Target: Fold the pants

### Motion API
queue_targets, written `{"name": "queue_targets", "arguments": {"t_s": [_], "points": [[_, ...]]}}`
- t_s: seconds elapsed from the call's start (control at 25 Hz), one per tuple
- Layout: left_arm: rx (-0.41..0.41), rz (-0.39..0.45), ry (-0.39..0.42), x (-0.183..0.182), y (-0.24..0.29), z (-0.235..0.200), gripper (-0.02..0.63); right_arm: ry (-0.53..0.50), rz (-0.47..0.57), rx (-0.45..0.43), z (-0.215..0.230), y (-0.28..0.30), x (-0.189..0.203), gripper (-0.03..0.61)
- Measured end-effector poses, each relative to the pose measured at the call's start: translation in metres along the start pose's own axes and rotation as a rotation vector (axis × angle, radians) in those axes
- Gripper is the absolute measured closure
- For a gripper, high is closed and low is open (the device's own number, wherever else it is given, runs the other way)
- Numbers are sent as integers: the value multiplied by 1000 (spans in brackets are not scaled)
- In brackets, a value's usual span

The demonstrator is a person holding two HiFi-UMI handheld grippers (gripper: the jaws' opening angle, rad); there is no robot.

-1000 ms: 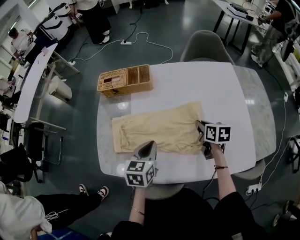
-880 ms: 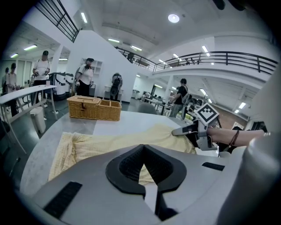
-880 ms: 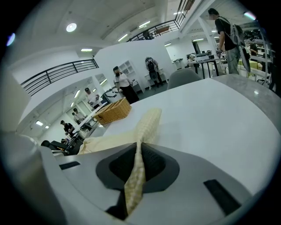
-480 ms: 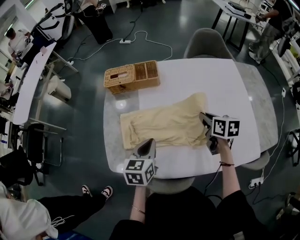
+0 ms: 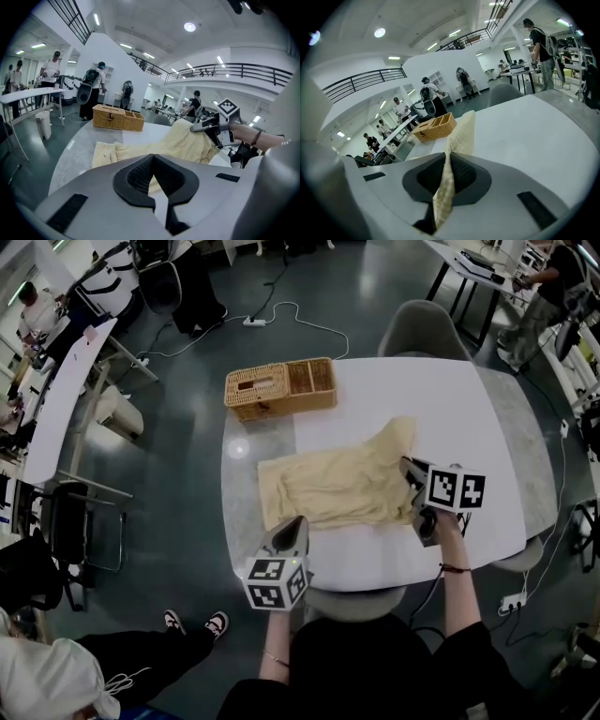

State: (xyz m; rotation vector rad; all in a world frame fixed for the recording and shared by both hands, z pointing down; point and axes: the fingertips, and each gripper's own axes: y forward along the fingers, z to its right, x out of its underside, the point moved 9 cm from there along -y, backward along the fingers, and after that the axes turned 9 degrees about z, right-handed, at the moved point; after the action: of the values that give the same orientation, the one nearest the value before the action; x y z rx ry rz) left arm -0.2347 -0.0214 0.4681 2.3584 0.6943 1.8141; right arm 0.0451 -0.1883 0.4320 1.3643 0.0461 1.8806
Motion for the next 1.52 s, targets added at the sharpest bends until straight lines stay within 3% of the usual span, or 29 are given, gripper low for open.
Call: {"name": "queue_targets", "arguments": {"t_s": [1.0,1.52], "points": [[-24,36,-29,-1,-52,-78,606,-82,40,-119,-131,33,-1,549],[-65,40,-63,8,-73,-104,606,-180,-56,-174,-189,82,26,548]]}}
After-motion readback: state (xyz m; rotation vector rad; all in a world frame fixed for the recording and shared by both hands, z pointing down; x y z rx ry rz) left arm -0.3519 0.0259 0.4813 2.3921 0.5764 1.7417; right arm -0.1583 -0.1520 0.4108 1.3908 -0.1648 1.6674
